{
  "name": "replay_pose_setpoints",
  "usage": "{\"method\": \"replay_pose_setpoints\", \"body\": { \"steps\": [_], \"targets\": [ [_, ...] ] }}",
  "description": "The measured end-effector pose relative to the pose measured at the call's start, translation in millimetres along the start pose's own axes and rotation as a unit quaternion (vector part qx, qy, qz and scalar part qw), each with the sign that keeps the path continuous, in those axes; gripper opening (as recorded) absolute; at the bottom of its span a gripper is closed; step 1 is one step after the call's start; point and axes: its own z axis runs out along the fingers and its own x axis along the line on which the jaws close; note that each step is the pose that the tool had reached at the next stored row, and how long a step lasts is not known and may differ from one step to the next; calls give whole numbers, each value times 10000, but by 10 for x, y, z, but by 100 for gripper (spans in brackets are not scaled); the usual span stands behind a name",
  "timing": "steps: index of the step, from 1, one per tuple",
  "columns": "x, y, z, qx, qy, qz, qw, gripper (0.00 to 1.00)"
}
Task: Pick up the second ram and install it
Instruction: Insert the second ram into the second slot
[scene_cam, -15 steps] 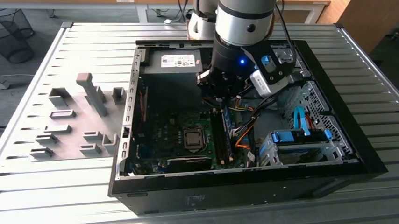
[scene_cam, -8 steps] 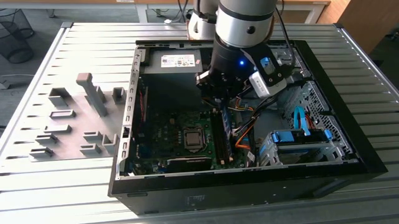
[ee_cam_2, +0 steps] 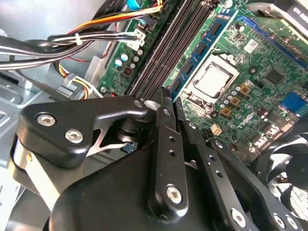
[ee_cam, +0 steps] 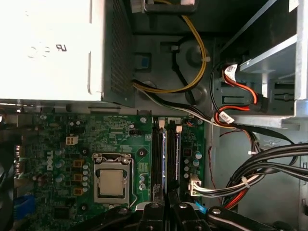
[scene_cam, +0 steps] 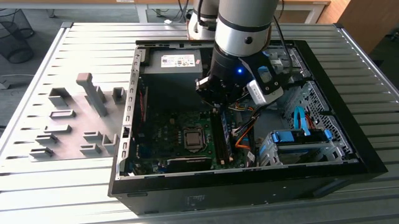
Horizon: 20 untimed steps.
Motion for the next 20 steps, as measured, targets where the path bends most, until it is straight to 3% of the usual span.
{"method": "replay_pose_setpoints", "body": {
  "steps": [4, 14, 20],
  "targets": [
    [-1, -1, 72, -2, 1, 123, 9999, 14],
    [-3, -60, 246, -9, 15, 119, 9999, 14],
    [-4, -60, 263, -10, 15, 118, 9999, 14]
  ]
}}
